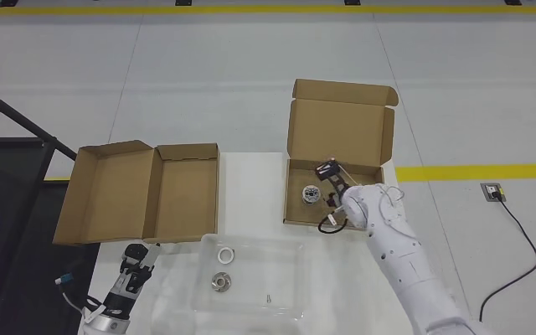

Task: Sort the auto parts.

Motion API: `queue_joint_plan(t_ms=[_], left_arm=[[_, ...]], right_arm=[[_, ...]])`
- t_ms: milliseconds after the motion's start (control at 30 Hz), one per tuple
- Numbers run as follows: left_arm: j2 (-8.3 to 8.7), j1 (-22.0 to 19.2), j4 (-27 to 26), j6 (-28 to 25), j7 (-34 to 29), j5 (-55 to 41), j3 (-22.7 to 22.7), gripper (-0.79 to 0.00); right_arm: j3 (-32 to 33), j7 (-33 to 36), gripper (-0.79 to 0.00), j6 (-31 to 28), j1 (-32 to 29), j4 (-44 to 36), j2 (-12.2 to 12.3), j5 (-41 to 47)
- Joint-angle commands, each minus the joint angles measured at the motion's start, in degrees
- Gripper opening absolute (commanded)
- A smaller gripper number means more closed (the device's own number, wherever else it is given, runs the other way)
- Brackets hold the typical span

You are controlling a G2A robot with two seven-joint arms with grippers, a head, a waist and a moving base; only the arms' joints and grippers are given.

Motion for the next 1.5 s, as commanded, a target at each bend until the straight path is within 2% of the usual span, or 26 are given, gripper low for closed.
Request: queue_joint_plan(t_ms=[0,67,167,267,400,567,600,700,733,933,1000,1167,1233,1467], left_arm=[[0.00,0.0,0.0,0.0,0.0,0.0,0.0,0.000],[0.00,0.0,0.0,0.0,0.0,0.0,0.0,0.000],[0.00,0.0,0.0,0.0,0.0,0.0,0.0,0.000],[0.00,0.0,0.0,0.0,0.0,0.0,0.0,0.000],[0.00,0.0,0.0,0.0,0.0,0.0,0.0,0.000],[0.00,0.0,0.0,0.0,0.0,0.0,0.0,0.000],[0.00,0.0,0.0,0.0,0.0,0.0,0.0,0.000],[0.00,0.0,0.0,0.0,0.0,0.0,0.0,0.000],[0.00,0.0,0.0,0.0,0.0,0.0,0.0,0.000],[0.00,0.0,0.0,0.0,0.0,0.0,0.0,0.000],[0.00,0.0,0.0,0.0,0.0,0.0,0.0,0.000],[0.00,0.0,0.0,0.0,0.0,0.0,0.0,0.000],[0.00,0.0,0.0,0.0,0.0,0.0,0.0,0.000],[0.00,0.0,0.0,0.0,0.0,0.0,0.0,0.000]], right_arm=[[1.0,1.9,-0.200,1.0,-3.5,-8.6,0.7,-1.9],[2.4,4.5,-0.228,1.3,-7.8,-17.6,1.5,-4.0],[4.9,8.4,-0.339,1.0,-14.9,-31.8,2.6,-7.1],[6.4,10.7,-0.382,-0.6,-20.8,-42.7,3.3,-8.6],[7.3,10.0,-0.397,-4.3,-26.3,-52.0,3.9,-8.2],[4.8,8.8,-0.363,-14.3,-29.7,-58.4,4.4,-7.1],[3.6,8.8,-0.360,-16.3,-30.3,-59.3,4.5,-7.4],[-1.2,10.2,-0.243,-19.1,-31.7,-61.8,4.4,-9.4],[-2.7,10.2,-0.237,-19.9,-32.0,-62.4,4.3,-10.2],[-9.8,11.6,-0.385,-23.7,-32.5,-62.6,3.9,-10.3],[-11.3,12.5,-0.403,-23.9,-31.8,-61.4,3.6,-8.6],[-13.5,16.5,-0.520,-26.3,-28.5,-56.2,2.8,-1.7],[-14.3,17.5,-0.529,-26.9,-27.5,-54.3,2.6,0.5],[-16.5,20.9,-0.474,-27.7,-26.5,-50.6,2.2,5.5]])
